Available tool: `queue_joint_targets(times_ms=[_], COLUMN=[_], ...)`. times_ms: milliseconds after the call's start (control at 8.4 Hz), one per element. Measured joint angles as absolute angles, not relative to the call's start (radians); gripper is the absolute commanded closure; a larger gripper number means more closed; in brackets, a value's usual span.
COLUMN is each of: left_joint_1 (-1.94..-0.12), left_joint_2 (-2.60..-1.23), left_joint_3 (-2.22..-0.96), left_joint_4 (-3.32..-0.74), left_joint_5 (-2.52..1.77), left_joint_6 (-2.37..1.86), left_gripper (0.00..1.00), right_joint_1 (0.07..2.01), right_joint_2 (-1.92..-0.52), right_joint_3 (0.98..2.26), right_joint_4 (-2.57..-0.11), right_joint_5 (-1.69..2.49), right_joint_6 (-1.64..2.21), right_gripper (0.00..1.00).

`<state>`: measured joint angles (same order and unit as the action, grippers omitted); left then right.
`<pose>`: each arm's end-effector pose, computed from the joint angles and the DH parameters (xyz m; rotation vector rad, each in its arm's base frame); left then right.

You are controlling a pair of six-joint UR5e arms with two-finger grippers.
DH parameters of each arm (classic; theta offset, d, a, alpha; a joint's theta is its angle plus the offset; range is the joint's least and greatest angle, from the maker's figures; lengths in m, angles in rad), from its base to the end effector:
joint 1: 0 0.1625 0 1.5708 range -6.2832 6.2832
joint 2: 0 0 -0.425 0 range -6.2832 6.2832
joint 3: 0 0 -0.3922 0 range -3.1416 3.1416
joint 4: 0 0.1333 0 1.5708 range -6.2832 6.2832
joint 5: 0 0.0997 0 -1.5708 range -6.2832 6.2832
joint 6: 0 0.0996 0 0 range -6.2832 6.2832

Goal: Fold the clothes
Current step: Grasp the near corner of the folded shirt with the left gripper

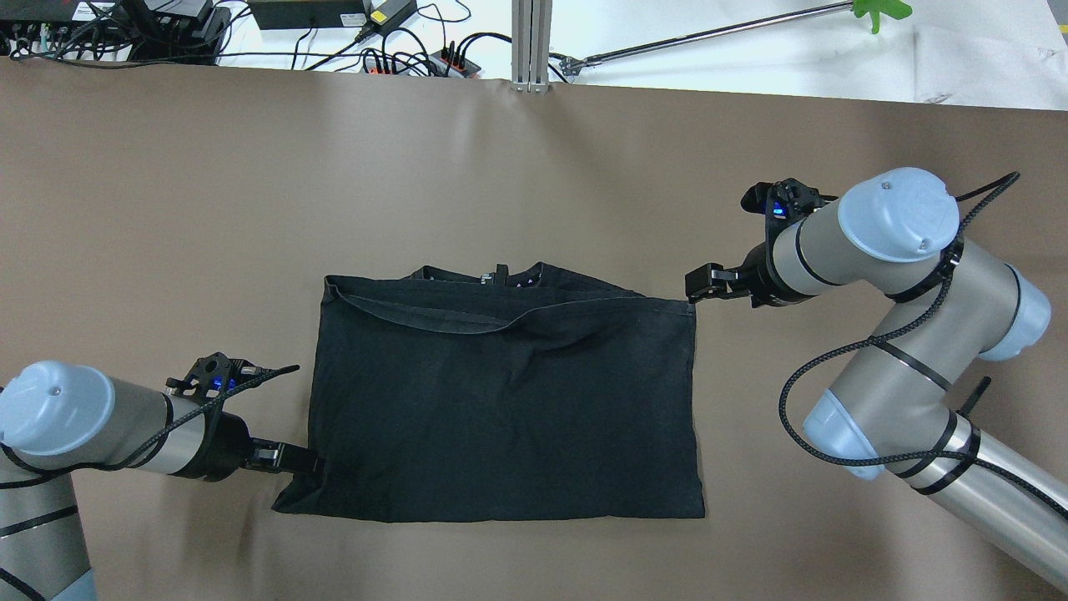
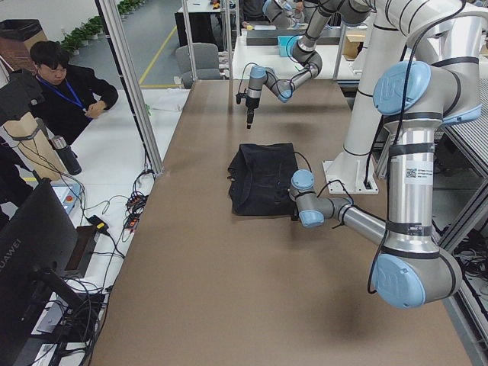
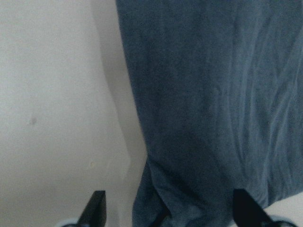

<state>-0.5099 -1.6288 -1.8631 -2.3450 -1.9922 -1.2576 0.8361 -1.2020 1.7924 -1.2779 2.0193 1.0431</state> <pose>0.4070 -0.3336 0.4015 0.0982 1.1620 0.0630 -0.3432 -0.5143 0.3205 0.2217 -0.9365 0.0862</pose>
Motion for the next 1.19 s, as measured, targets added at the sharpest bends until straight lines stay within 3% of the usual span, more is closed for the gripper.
queue_joint_targets(times_ms=[238,357,595,714,1190], left_joint_1=[-0.461,-0.441,-0.420,-0.414,-0.426], left_joint_2=[-1.622,-1.620,-1.618,-1.618,-1.583], left_joint_3=[-1.858,-1.855,-1.851,-1.852,-1.893], left_joint_4=[-2.350,-2.352,-2.353,-2.353,-2.354], left_joint_5=[-1.950,-1.932,-1.916,-1.911,-1.914], left_joint_6=[-1.259,-1.259,-1.259,-1.259,-1.258], left_gripper=[0.14,0.25,0.81,0.99,1.00], right_joint_1=[0.828,0.826,0.824,0.824,0.824], right_joint_2=[-1.202,-1.202,-1.202,-1.203,-1.202], right_joint_3=[1.791,1.791,1.790,1.790,1.789], right_joint_4=[-1.279,-1.279,-1.278,-1.278,-1.278], right_joint_5=[2.005,2.003,2.002,2.002,2.002], right_joint_6=[1.043,1.043,1.043,1.043,1.043], right_gripper=[0.06,0.06,0.06,0.06,0.06])
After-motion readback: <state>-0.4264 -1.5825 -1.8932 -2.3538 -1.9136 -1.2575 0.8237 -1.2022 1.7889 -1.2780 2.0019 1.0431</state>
